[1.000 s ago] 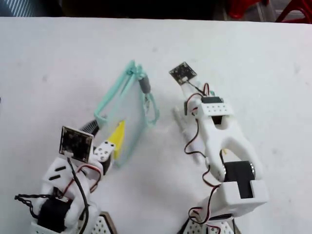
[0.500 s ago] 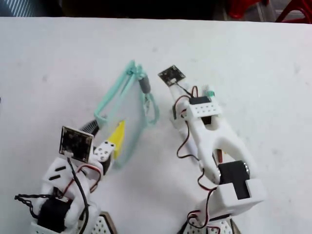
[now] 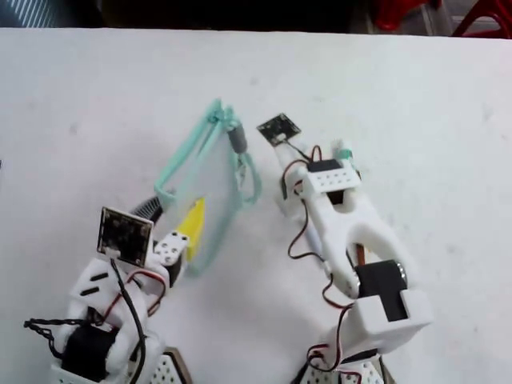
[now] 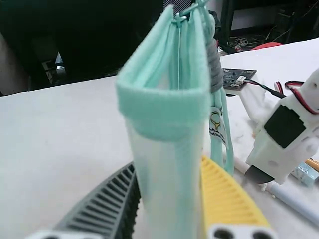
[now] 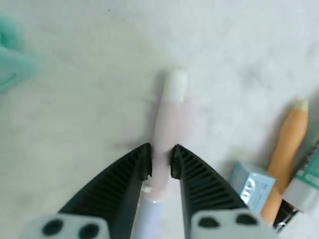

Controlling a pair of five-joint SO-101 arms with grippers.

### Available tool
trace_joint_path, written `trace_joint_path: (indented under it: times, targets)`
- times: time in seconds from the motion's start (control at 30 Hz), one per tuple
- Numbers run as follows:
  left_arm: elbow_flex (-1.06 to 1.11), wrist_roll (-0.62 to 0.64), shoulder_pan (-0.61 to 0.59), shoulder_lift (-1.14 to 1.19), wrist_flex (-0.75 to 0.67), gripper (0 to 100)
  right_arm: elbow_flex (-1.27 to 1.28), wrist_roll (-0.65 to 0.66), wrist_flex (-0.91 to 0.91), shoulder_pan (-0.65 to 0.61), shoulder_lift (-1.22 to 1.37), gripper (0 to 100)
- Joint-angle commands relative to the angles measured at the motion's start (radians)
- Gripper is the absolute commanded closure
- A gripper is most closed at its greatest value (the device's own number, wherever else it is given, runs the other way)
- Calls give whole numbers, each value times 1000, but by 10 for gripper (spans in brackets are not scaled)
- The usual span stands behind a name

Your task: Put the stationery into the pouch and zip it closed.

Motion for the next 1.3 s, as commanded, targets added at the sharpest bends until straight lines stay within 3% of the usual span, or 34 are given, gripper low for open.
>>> trace_joint_path:
  times: [0.0, 0.3, 0.4, 0.67, 1.07, 1.27]
  targets:
    - [-5, 6, -10, 2, -23, 820, -41, -2, -16, 24, 18, 962]
    - [-3, 6, -10, 2, -23, 820, -106, 0, 48, 30, 73, 920]
    - [-3, 6, -10, 2, -23, 820, -106, 0, 47, 31, 73, 981]
    - [-3, 6, -10, 2, -23, 820, -117, -9, 51, 105, 33, 981]
    - [6, 6, -1, 2, -28, 814, 61, -84, 107, 99, -527, 981]
    - [5, 6, -1, 2, -23, 732, 84, -100, 113, 96, -857, 981]
